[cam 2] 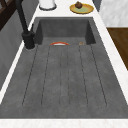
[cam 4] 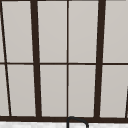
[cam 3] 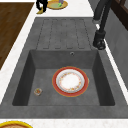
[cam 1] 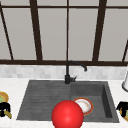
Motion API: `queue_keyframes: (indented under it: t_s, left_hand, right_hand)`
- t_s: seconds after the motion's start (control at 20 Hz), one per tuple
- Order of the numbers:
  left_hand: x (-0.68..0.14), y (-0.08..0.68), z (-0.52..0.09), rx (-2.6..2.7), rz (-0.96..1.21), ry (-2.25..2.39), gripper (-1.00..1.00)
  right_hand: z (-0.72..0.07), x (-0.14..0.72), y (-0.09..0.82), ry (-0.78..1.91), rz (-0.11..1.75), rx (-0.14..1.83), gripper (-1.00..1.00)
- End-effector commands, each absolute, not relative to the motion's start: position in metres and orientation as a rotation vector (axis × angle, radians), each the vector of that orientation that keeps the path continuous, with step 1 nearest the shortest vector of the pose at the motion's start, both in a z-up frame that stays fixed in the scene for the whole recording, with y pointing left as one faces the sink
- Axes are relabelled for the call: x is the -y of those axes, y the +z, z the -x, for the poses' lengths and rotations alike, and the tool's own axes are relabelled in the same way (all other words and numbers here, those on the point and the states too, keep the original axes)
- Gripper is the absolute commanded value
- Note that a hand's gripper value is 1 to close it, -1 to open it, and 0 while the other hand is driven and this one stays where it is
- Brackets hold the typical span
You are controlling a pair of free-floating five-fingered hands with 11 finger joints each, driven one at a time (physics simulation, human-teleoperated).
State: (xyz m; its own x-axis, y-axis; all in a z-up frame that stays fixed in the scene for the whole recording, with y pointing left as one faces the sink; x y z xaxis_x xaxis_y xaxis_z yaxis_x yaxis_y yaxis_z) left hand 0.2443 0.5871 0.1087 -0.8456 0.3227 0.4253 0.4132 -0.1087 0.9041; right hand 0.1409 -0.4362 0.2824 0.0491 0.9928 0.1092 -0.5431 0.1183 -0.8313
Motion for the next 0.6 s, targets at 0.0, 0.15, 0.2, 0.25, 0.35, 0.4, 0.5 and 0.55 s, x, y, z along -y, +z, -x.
queue_keyframes:
  t_s: [0.0,0.15,0.2,0.25,0.35,0.4,0.5,0.55]
  left_hand:
    - [-0.594,0.089,-0.234,2.014,0.879,-2.111,1.00]
    - [-0.587,0.119,-0.241,2.060,0.797,-2.069,-1.00]
    - [-0.587,0.120,-0.241,2.061,0.810,-2.073,-1.00]
    - [-0.589,0.120,-0.239,2.054,0.823,-2.079,-1.00]
    - [-0.589,0.137,-0.234,2.093,0.843,-2.072,-1.00]
    - [-0.592,0.142,-0.236,2.083,0.854,-2.081,-1.00]
    - [-0.589,0.159,-0.233,2.047,0.854,-2.083,-1.00]
    - [-0.593,0.169,-0.232,2.051,0.883,-2.073,-1.00]
  right_hand:
    - [-0.141,0.436,0.282,1.331,0.704,0.821,0.00]
    - [-0.141,0.436,0.282,1.331,0.704,0.821,0.00]
    - [-0.141,0.436,0.282,1.331,0.704,0.821,0.00]
    - [-0.141,0.436,0.282,1.331,0.704,0.821,0.00]
    - [-0.141,0.436,0.282,1.331,0.704,0.821,0.00]
    - [-0.141,0.436,0.282,1.331,0.704,0.821,0.00]
    - [-0.141,0.436,0.282,1.331,0.704,0.821,0.00]
    - [-0.141,0.436,0.282,1.331,0.704,0.821,0.00]
